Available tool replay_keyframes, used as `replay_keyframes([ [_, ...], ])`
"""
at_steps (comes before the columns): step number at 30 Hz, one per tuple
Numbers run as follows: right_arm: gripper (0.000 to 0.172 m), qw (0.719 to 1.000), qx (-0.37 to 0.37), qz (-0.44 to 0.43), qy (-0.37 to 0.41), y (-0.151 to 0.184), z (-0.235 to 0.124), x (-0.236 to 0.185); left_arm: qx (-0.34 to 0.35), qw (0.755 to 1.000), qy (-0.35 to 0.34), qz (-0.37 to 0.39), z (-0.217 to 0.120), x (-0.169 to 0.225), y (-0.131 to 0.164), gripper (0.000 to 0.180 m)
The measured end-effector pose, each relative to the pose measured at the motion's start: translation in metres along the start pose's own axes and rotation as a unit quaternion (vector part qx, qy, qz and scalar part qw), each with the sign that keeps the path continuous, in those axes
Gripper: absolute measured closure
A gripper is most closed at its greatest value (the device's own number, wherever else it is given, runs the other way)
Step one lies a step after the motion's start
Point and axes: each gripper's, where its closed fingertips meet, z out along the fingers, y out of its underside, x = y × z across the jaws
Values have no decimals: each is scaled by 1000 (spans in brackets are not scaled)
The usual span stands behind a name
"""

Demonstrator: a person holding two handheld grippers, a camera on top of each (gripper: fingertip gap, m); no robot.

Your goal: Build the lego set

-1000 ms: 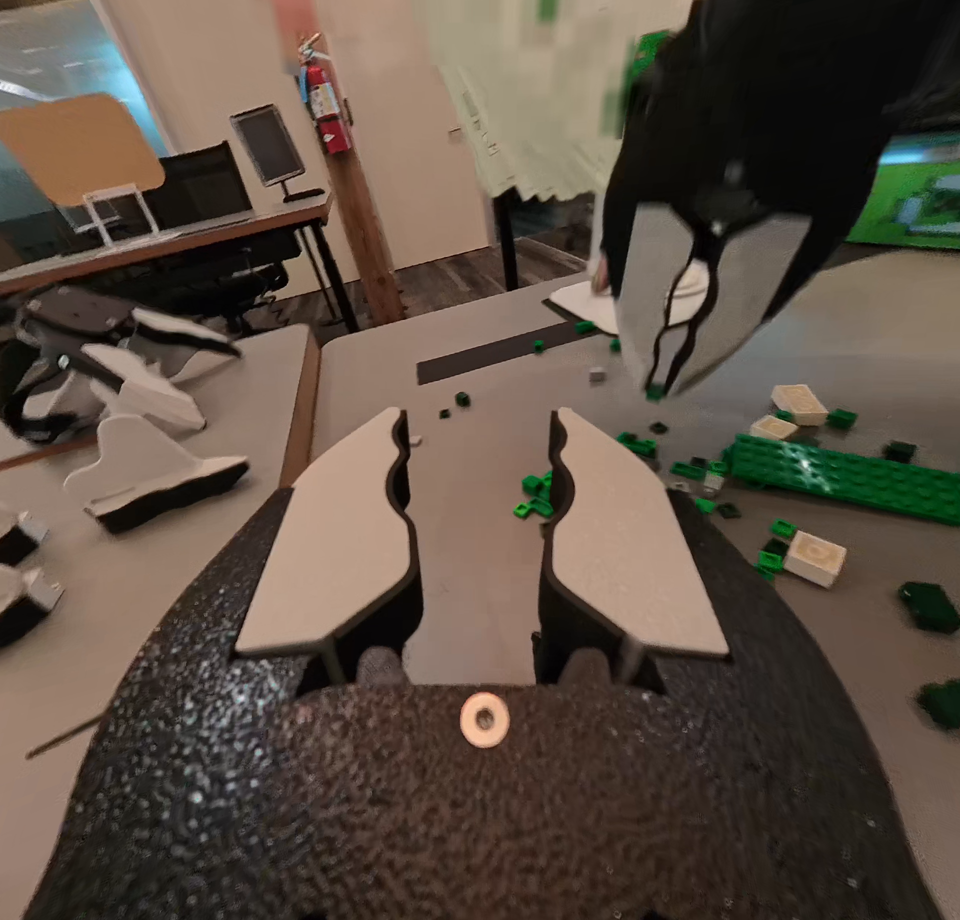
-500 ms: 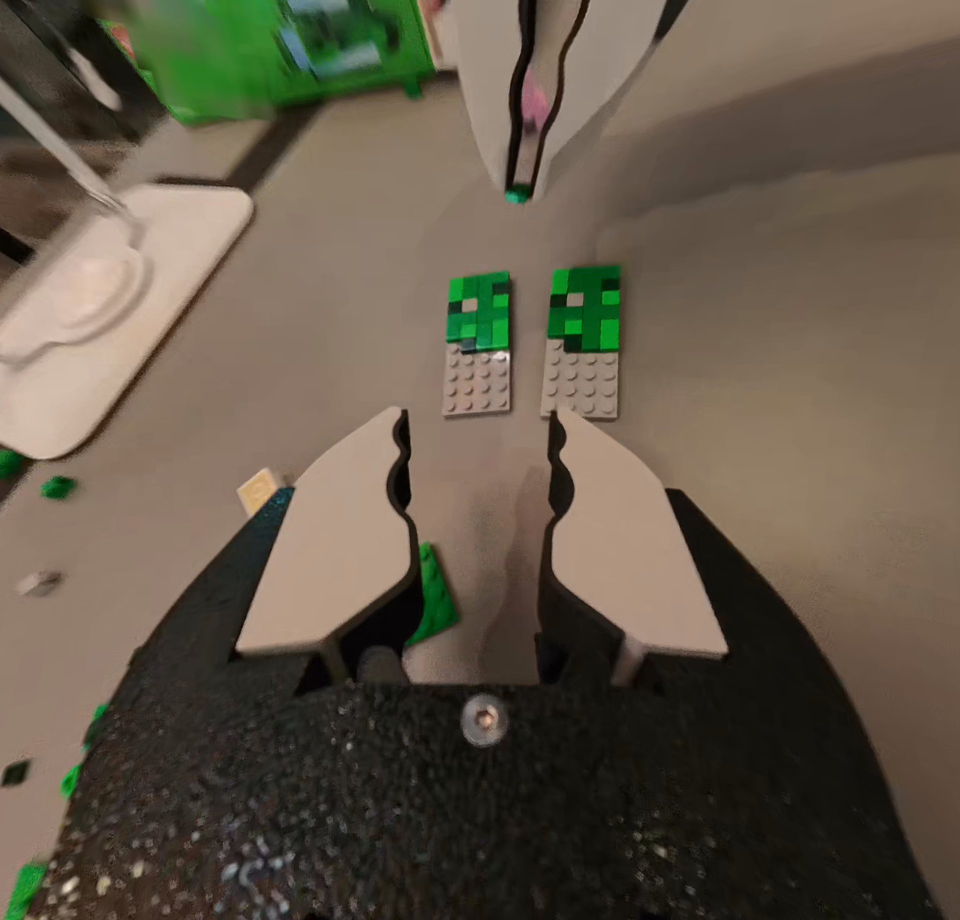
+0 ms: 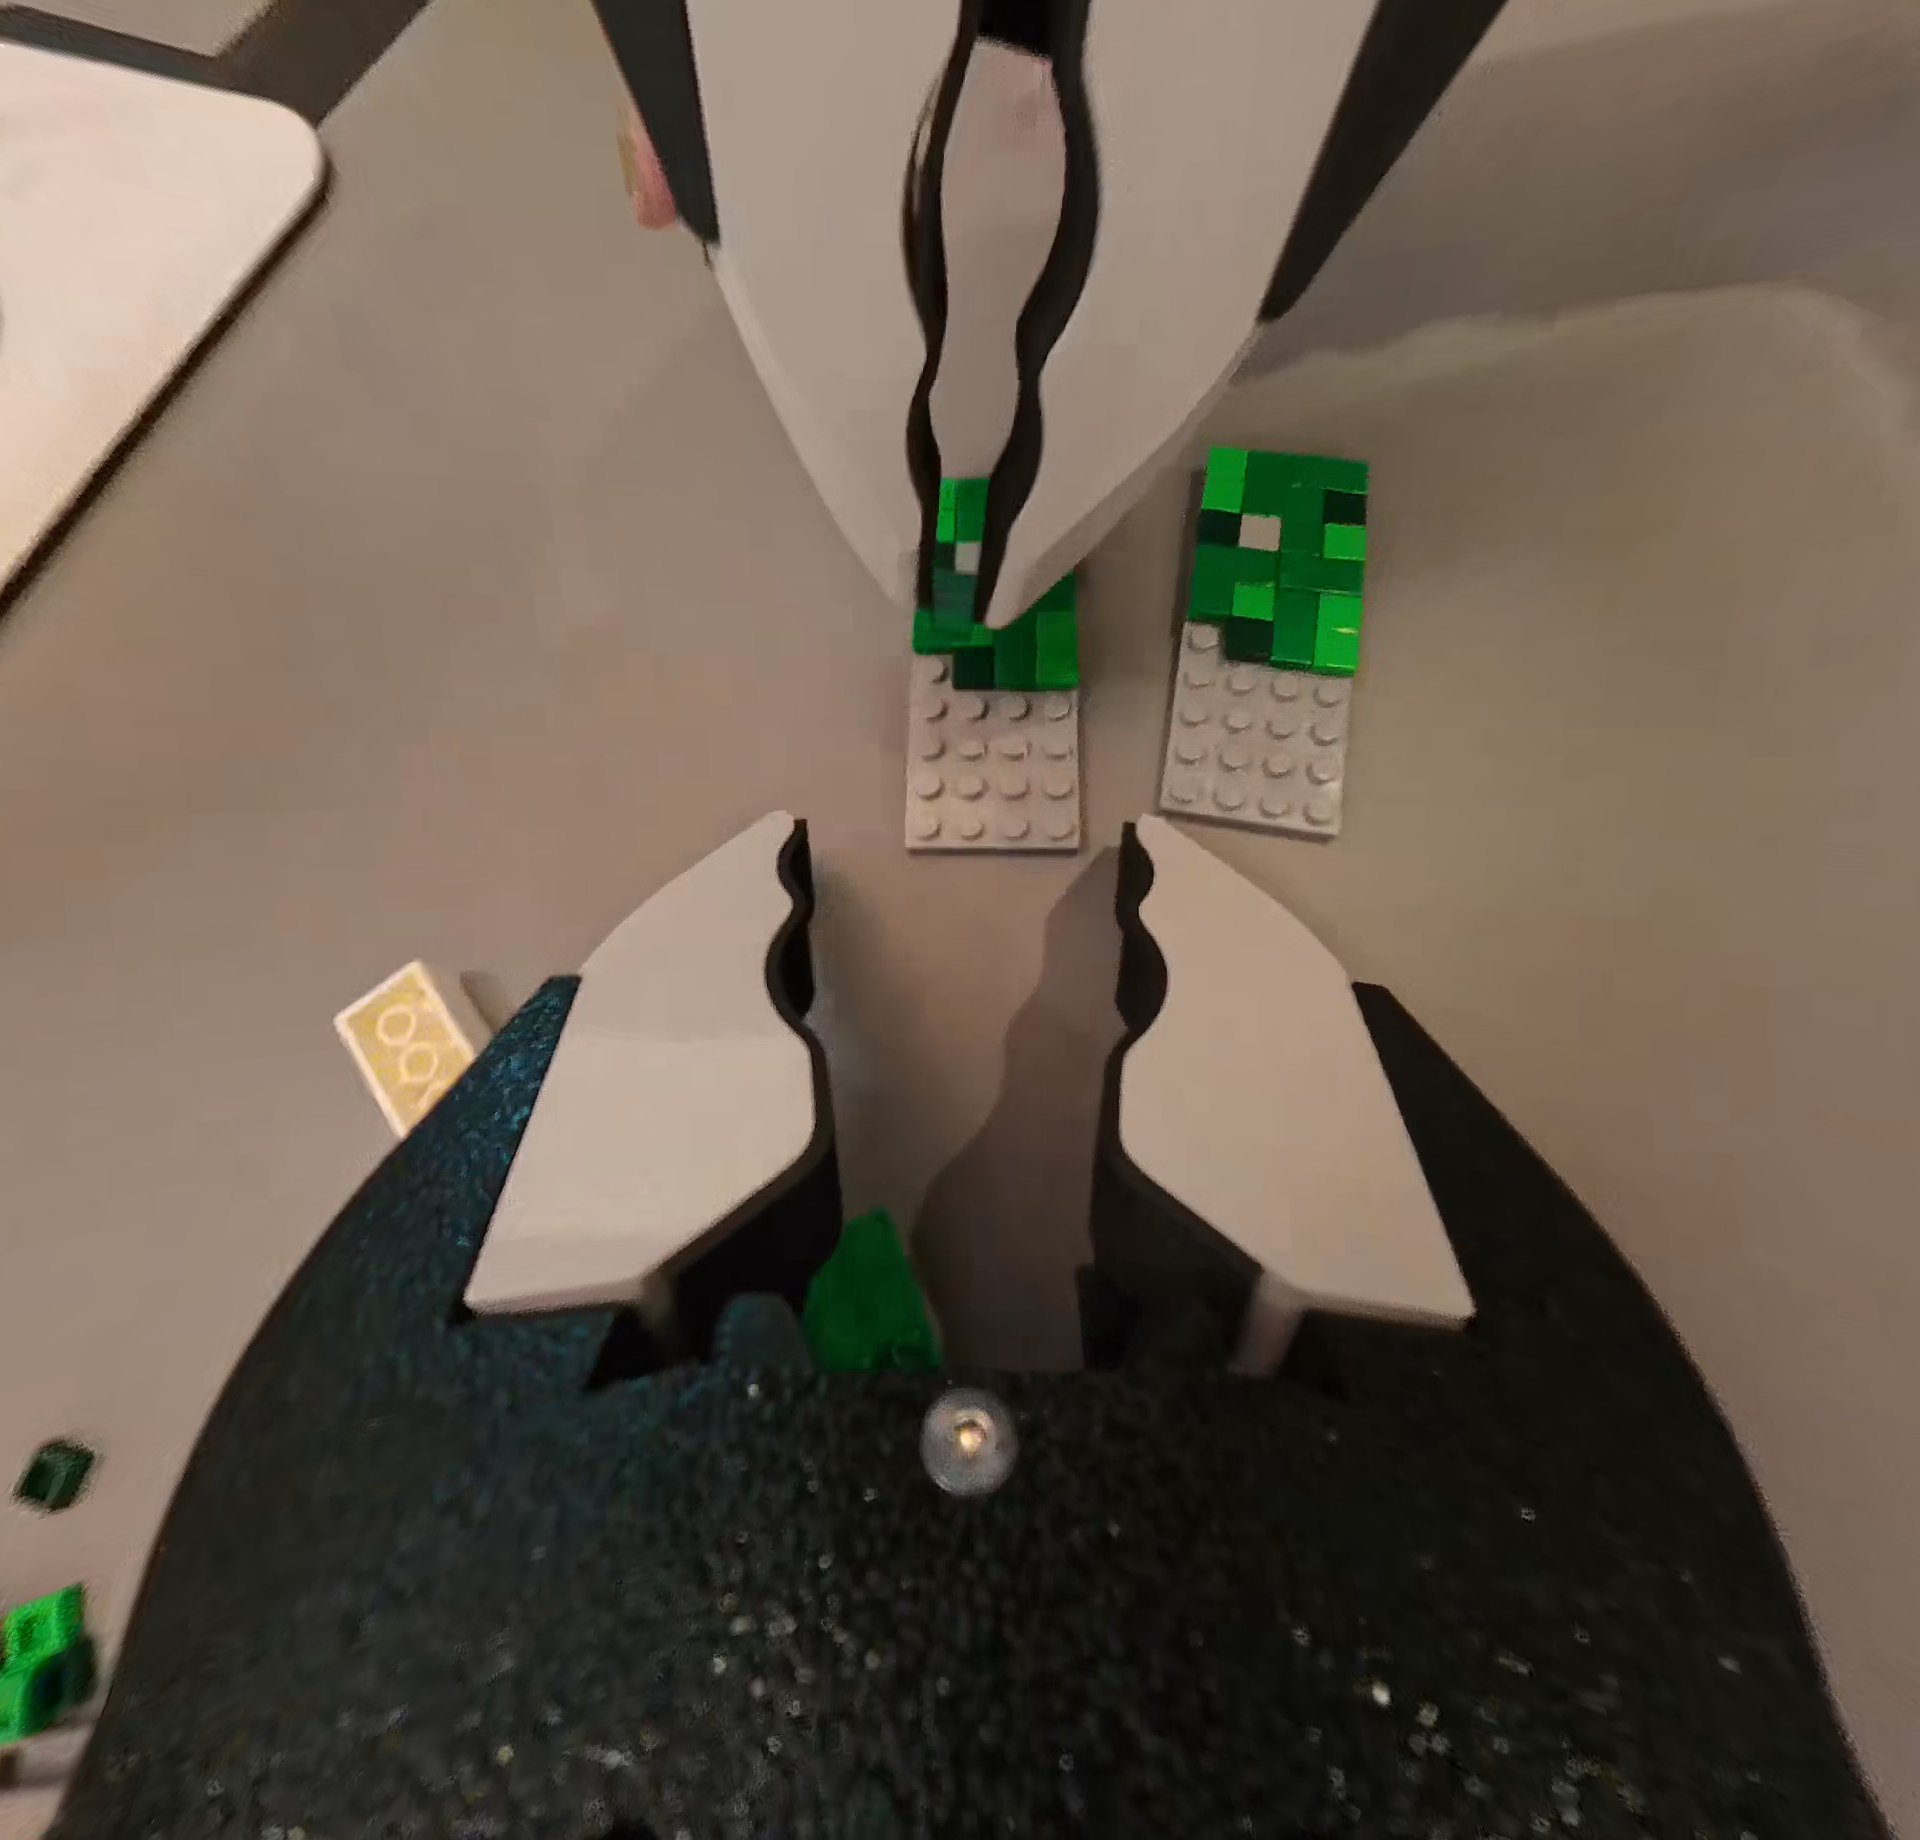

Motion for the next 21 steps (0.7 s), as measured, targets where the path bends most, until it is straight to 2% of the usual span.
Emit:
replay_keyframes([
  [5, 164, 1000, -17, -11, -21, 0, 10, 2, 50, 999, -4, 1, -18, 5, -6, 127],
  [11, 164, 998, -49, -23, -31, 5, 16, 2, 38, 999, -6, -4, -16, 1, -1, 125],
  [21, 164, 998, -54, -18, -41, 2, 20, 3, 40, 999, -6, -2, -17, 1, -1, 126],
])
